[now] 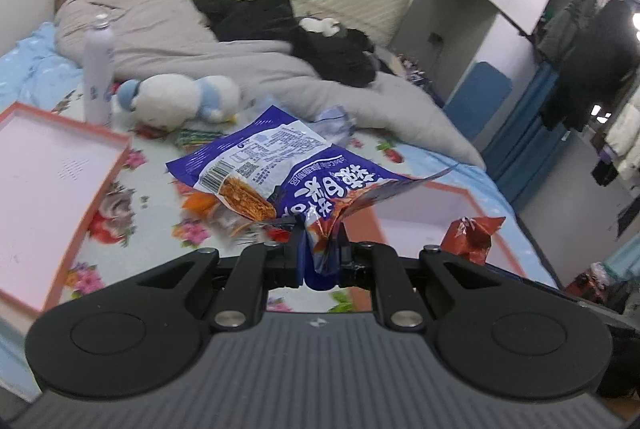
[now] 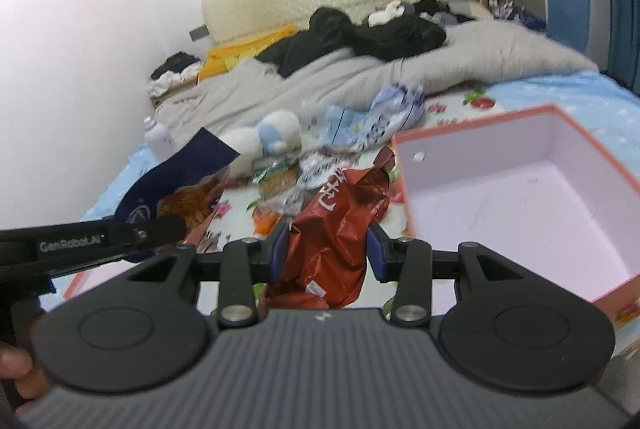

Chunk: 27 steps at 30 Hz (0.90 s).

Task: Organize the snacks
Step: 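Carry the blue bag in the left tool while the right carries the red wrapper to the deep box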

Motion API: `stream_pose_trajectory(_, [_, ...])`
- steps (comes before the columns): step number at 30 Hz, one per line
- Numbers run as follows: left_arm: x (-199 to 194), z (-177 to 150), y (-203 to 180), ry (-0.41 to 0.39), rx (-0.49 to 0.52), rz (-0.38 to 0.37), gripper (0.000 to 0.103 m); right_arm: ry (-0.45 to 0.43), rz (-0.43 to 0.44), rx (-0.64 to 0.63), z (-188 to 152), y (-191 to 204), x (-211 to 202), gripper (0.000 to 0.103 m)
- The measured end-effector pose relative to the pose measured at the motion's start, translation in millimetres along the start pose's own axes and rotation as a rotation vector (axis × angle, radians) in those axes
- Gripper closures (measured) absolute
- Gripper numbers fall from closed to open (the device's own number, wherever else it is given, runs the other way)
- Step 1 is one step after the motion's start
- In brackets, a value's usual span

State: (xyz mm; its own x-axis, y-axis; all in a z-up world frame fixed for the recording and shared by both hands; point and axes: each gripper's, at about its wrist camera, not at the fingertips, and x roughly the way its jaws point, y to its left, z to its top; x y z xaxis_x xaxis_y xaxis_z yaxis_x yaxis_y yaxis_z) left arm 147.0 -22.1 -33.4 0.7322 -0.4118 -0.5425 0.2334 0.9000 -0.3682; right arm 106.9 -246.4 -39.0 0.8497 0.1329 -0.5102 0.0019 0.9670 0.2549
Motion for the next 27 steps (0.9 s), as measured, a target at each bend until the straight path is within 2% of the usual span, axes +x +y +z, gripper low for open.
stream_pose_trajectory(9, [-3.3, 8.0, -61.2, 0.001, 0.101, -0.116, 0.088, -0.086, -0.077, 0.008, 14.1, -25.8, -31.8, 0.059])
stream_pose_trajectory(14, [8.5, 8.1, -94.0, 0.011, 0.136, -0.165, 0.088, -0.111, -0.122, 0.023, 12.8, -47.8, -41.1, 0.059])
stream_pose_trajectory(18, [31.0, 4.6, -113.4, 0.047, 0.139, -0.202, 0.088, -0.106, -0.164, 0.038, 10.2, -69.4, -39.0, 0.059])
stream_pose_trajectory(22, [66.0, 1.2, -133.9, 0.103, 0.180, -0.208, 0.088, -0.081, -0.196, 0.057, 10.5, -94.5, -28.6, 0.059])
stream_pose_trajectory(27, [107.7, -0.3, -159.9, 0.135, 0.222, -0.209, 0.088, -0.062, -0.239, 0.081, 13.2, -127.0, -10.4, 0.059])
